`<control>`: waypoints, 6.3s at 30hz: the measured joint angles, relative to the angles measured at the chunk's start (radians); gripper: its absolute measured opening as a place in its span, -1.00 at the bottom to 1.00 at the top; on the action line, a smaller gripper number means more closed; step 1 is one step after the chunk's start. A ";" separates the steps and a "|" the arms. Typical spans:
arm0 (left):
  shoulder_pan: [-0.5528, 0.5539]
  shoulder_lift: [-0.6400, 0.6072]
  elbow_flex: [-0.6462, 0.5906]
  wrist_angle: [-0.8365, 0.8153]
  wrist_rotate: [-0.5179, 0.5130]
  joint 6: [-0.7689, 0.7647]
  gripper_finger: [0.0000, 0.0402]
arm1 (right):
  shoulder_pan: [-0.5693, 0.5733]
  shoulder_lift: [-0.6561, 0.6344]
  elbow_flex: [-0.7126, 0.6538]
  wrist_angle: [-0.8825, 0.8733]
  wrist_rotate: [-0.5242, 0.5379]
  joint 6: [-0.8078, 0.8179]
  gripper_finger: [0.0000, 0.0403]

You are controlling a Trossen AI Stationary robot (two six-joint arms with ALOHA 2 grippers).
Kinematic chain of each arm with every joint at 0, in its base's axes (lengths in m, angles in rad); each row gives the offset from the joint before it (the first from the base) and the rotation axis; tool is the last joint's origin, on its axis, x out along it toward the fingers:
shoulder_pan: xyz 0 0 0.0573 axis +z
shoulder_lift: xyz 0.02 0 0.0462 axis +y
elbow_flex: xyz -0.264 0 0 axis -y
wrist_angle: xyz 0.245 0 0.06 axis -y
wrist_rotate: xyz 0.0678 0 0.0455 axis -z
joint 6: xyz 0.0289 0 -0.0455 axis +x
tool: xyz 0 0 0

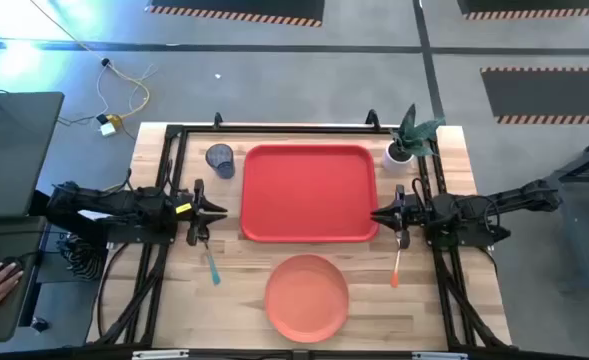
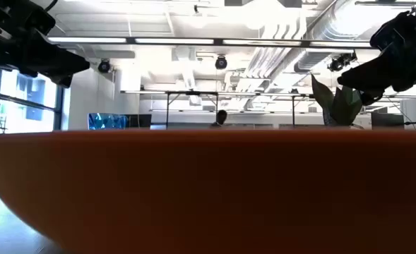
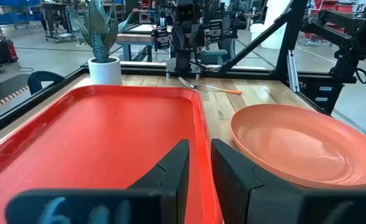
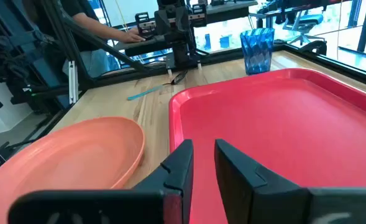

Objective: Pick and place plate/cup/fork/spoon on tray

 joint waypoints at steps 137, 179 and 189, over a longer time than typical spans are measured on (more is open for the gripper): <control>0.000 0.000 0.001 0.566 -0.236 -0.418 -0.71 | 0.000 0.000 0.039 0.192 0.123 0.420 -0.71; 0.157 0.539 0.665 -0.165 -0.499 0.070 -0.71 | 0.000 0.000 0.043 0.382 0.198 0.315 -0.71; 0.383 0.653 0.784 -0.433 -0.366 -0.013 -0.71 | 0.000 0.000 0.043 0.382 0.199 0.315 -0.71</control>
